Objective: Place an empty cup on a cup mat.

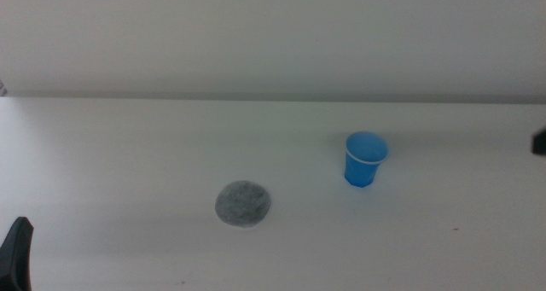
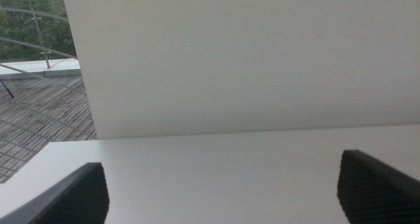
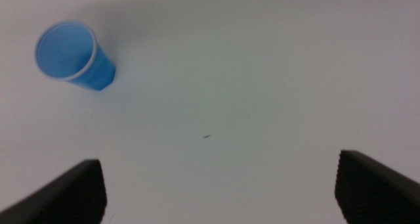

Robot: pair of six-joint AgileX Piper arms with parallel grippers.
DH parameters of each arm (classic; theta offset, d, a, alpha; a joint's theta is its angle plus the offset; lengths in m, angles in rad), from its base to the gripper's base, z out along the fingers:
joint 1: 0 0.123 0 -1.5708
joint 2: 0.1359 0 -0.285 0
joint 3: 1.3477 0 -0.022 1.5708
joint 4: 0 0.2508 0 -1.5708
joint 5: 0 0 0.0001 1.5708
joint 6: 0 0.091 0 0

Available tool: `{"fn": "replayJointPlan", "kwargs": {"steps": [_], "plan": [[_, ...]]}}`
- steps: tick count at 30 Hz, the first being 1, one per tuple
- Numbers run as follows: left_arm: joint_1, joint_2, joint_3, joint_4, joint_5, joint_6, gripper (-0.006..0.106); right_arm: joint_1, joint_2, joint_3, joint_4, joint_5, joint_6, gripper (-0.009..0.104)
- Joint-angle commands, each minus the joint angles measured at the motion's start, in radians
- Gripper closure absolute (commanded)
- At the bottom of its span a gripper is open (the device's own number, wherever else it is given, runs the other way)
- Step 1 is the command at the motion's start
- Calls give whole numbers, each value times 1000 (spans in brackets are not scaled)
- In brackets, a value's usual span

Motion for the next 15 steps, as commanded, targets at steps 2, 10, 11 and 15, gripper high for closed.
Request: {"fn": "replayJointPlan", "kwargs": {"steps": [2, 10, 11, 15], "plan": [[-8, -41, 41, 0, -12, 0, 7, 40, 193, -156, 9, 93, 17, 2], [-8, -41, 41, 0, -12, 0, 7, 171, 570, -429, 9, 117, 68, 14], [-8, -41, 41, 0, -12, 0, 7, 181, 596, -445, 9, 117, 72, 14], [-8, -41, 41, 0, -12, 0, 7, 217, 701, -482, 26, 106, 93, 19]]}}
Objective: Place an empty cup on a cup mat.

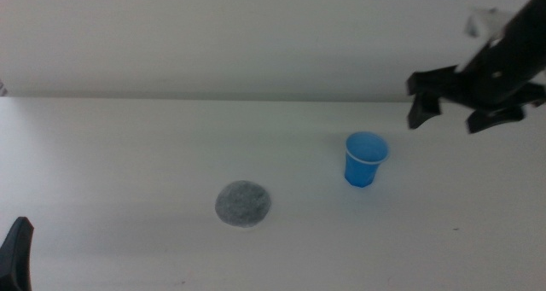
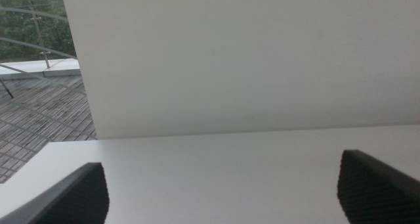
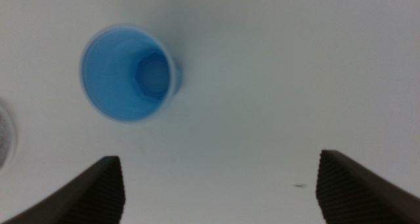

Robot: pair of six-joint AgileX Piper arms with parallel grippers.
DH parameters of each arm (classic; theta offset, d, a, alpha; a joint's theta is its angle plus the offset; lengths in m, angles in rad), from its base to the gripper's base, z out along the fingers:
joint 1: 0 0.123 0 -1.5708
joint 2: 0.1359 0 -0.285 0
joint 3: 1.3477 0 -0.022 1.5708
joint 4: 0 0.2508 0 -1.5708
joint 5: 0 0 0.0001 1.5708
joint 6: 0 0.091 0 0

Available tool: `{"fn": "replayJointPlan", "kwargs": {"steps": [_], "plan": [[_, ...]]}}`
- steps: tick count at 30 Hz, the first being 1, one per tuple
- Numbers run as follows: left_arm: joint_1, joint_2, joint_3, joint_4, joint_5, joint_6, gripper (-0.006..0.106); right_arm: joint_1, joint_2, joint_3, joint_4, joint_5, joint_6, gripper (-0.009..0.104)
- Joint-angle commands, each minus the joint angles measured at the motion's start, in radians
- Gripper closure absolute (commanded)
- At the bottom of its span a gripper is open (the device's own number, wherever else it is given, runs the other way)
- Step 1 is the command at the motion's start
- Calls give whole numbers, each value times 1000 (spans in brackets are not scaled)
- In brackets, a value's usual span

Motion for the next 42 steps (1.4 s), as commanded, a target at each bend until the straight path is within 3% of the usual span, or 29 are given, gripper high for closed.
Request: {"fn": "replayJointPlan", "kwargs": {"steps": [1, 13, 33, 36, 40, 42], "plan": [[-8, -41, 41, 0, -12, 0, 7, 21, 49, -15, 7, -17, 13, 20], [-8, -41, 41, 0, -12, 0, 7, 38, 167, -15, 5, -123, 62, 28], [-8, -41, 41, 0, -12, 0, 7, 38, 311, -13, 40, -200, 58, 30], [-8, -41, 41, 0, -12, 0, 7, 38, 335, -13, 37, -203, 58, 45], [-8, -41, 41, 0, -12, 0, 7, 41, 321, -15, 35, -212, 66, 98], [-8, -41, 41, 0, -12, 0, 7, 59, 284, -20, 23, -223, 73, 94]]}}
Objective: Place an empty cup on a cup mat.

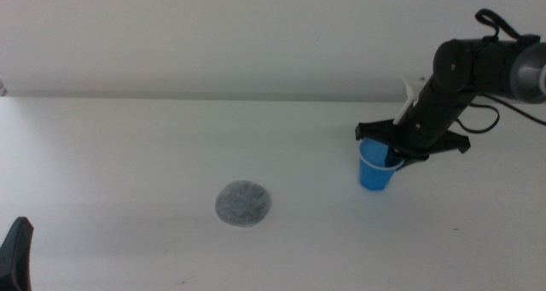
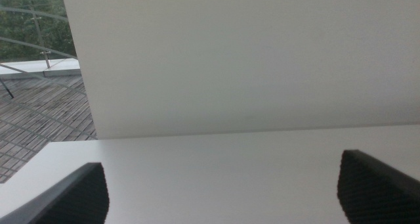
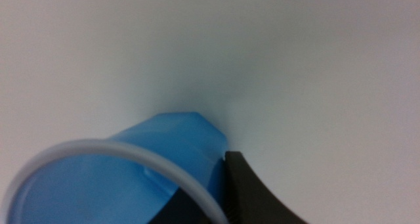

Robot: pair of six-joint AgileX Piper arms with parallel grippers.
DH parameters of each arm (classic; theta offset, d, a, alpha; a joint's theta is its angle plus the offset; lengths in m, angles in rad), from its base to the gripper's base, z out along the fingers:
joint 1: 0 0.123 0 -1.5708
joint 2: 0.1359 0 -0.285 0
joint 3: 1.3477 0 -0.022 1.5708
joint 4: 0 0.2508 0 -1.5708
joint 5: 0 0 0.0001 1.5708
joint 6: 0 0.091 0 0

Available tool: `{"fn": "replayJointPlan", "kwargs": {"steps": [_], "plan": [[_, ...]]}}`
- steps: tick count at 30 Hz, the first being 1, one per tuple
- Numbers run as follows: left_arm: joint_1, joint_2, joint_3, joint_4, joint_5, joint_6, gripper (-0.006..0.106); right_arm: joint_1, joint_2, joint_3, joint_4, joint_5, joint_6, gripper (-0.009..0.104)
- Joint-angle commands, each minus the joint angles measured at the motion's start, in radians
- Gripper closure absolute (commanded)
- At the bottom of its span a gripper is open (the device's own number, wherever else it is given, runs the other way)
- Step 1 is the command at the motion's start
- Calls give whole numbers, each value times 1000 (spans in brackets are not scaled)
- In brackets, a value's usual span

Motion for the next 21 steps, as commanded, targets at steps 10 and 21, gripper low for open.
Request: {"fn": "replayJointPlan", "kwargs": {"steps": [10, 21], "plan": [[-8, -41, 41, 0, -12, 0, 7, 290, -38, -266, -34, 100, 30, 96], [-8, -41, 41, 0, -12, 0, 7, 462, 183, -486, -1, 206, 75, 96]]}}
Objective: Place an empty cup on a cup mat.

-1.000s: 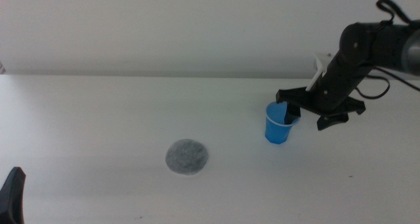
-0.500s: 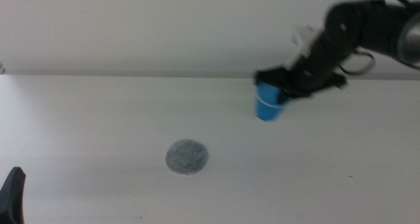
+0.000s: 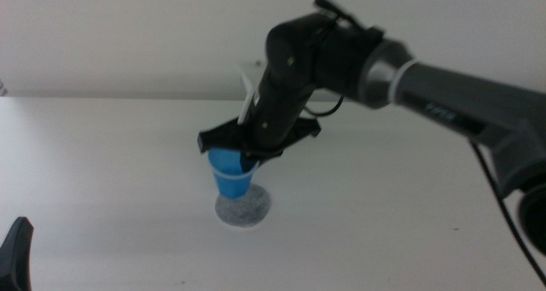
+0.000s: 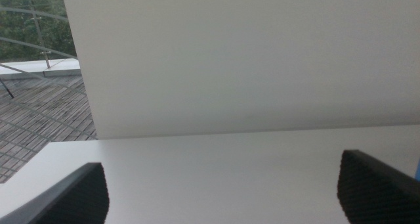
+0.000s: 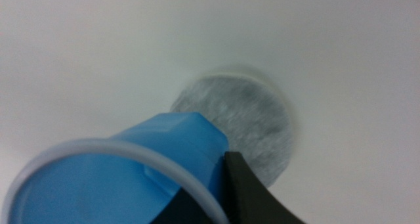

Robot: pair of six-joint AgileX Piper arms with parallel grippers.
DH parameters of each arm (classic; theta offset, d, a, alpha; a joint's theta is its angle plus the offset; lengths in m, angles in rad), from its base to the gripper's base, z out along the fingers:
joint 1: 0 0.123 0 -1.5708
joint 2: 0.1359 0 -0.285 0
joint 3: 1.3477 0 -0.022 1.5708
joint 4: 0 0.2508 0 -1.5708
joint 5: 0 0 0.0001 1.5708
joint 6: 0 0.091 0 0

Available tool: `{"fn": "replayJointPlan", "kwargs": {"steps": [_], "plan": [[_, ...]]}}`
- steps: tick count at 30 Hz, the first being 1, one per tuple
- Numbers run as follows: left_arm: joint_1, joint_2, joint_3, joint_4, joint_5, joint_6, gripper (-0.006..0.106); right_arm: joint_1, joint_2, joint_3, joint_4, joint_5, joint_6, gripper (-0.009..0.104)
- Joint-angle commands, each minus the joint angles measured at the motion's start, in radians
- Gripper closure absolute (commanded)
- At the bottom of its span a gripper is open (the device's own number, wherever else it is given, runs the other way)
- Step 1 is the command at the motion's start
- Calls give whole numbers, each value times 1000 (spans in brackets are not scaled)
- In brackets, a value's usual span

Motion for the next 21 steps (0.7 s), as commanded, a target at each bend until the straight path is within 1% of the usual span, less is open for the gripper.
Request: {"fn": "replayJointPlan", "kwargs": {"steps": [1, 6, 14, 17, 21], "plan": [[-8, -41, 41, 0, -12, 0, 7, 1, 23, -13, -8, 12, 17, 96], [-8, -41, 41, 0, -12, 0, 7, 0, 37, -13, -46, 5, 62, 96], [-8, -41, 41, 0, -12, 0, 7, 0, 56, -13, -46, 4, 69, 96], [-8, -41, 41, 0, -12, 0, 7, 0, 75, -13, -33, 4, 69, 96], [-8, -41, 41, 0, -12, 0, 7, 0, 94, -13, -42, 4, 69, 96]]}}
